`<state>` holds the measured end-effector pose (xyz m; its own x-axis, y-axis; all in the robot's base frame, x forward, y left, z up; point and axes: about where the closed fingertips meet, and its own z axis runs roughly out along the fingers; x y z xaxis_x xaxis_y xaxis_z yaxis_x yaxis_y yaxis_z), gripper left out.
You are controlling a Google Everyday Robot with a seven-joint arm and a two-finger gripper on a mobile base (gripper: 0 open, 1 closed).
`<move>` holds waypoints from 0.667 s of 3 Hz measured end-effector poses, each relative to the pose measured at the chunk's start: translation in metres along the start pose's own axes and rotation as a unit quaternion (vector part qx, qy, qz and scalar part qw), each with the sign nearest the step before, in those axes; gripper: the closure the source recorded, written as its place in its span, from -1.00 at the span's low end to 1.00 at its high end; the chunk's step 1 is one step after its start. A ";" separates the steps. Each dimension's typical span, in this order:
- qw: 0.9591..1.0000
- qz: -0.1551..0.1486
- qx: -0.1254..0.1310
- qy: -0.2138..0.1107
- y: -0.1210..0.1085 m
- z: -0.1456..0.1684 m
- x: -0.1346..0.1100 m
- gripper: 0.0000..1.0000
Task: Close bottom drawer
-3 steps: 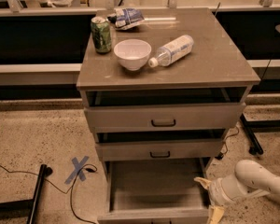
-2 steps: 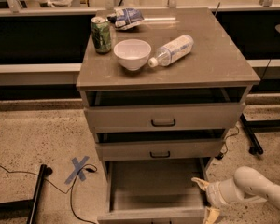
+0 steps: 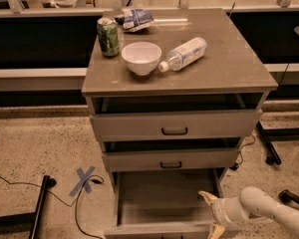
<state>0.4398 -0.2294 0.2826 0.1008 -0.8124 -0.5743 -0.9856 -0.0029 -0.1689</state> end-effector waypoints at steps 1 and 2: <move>1.000 -0.015 -0.016 -0.011 -0.006 0.038 0.018 -1.00; 0.999 -0.022 -0.019 -0.015 -0.010 0.062 0.034 -1.00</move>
Offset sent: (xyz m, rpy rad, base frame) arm 0.0336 0.0060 -0.0983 0.0178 -0.0049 0.0784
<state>0.4611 -0.2203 0.2150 0.1483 -0.7937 -0.5900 -0.9845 -0.0618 -0.1643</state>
